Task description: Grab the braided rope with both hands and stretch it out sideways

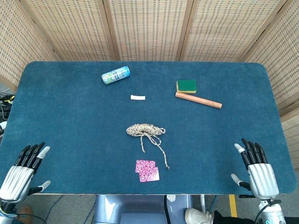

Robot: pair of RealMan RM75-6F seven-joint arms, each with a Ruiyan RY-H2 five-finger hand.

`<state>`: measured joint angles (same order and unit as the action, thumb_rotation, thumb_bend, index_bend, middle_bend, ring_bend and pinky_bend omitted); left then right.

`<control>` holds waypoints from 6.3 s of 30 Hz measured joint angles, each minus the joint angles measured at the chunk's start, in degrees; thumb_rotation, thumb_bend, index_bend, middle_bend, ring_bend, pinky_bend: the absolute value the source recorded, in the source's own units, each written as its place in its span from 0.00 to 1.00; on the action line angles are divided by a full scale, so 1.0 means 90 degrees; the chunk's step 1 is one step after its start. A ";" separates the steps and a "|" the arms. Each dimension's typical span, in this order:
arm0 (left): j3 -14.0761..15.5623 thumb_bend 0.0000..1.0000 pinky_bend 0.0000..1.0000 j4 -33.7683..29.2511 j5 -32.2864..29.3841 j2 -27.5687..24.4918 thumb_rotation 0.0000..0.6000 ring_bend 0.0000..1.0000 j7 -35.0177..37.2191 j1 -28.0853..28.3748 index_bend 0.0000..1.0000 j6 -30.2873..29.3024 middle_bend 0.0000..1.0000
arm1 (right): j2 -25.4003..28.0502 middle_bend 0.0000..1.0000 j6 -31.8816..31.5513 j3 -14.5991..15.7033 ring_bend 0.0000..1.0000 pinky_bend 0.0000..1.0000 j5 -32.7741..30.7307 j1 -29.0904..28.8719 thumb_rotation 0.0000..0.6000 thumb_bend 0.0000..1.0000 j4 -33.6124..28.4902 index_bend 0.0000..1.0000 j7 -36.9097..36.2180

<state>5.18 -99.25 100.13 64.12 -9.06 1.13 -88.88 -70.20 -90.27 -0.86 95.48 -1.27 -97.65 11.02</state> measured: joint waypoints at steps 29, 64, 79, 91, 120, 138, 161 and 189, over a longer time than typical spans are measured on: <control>-0.0051 0.00 0.00 -0.0139 -0.0154 0.0174 1.00 0.00 -0.0488 0.0114 0.00 0.0353 0.00 | -0.0200 0.00 0.2722 0.0008 0.00 0.00 0.0671 -0.2032 1.00 0.11 0.0186 0.35 -0.0051; -0.0132 0.00 0.00 -0.0160 -0.0612 0.0230 1.00 0.00 -0.0592 0.0327 0.00 0.0769 0.00 | -0.2204 0.00 0.4798 -0.0354 0.00 0.00 -0.1041 -0.3925 1.00 0.27 0.1033 0.45 0.2537; -0.0110 0.00 0.00 -0.0164 -0.0642 0.0263 1.00 0.00 -0.0670 0.0353 0.00 0.0806 0.00 | -0.2076 0.00 0.4710 -0.0152 0.00 0.00 -0.1273 -0.4015 1.00 0.27 0.1087 0.47 0.2775; -0.0101 0.00 0.00 -0.0158 -0.0663 0.0283 1.00 0.00 -0.0705 0.0367 0.00 0.0819 0.00 | -0.2192 0.00 0.4668 -0.0062 0.00 0.00 -0.1353 -0.4146 1.00 0.27 0.1088 0.47 0.3121; -0.0079 0.00 0.00 -0.0157 -0.0703 0.0286 1.00 0.00 -0.0711 0.0407 0.00 0.0864 0.00 | -0.2501 0.00 0.4584 0.0062 0.00 0.00 -0.1637 -0.4370 1.00 0.40 0.1327 0.54 0.3539; -0.0099 0.00 0.00 -0.0134 -0.0765 0.0332 1.00 0.00 -0.0792 0.0474 0.00 0.0969 0.00 | -0.2413 0.02 0.4073 0.0072 0.00 0.00 -0.1183 -0.4370 1.00 0.54 0.1504 0.62 0.3042; -0.0967 0.06 0.00 0.0844 -0.0175 0.1730 1.00 0.00 -0.1576 0.2524 0.19 0.2580 0.00 | -0.2081 0.02 0.3686 0.0113 0.00 0.00 -0.0634 -0.4316 1.00 0.54 0.2152 0.63 0.2380; -0.1554 0.31 0.00 0.3026 -0.0704 0.4096 1.00 0.00 -0.1939 0.4681 0.45 0.4131 0.00 | -0.2223 0.02 0.3893 -0.0124 0.00 0.00 -0.0836 -0.4469 1.00 0.55 0.2424 0.63 0.1892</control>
<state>-8.80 -72.02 93.79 100.98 -26.51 43.26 -51.70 -90.21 -55.24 -1.97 87.95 -41.49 -75.83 28.05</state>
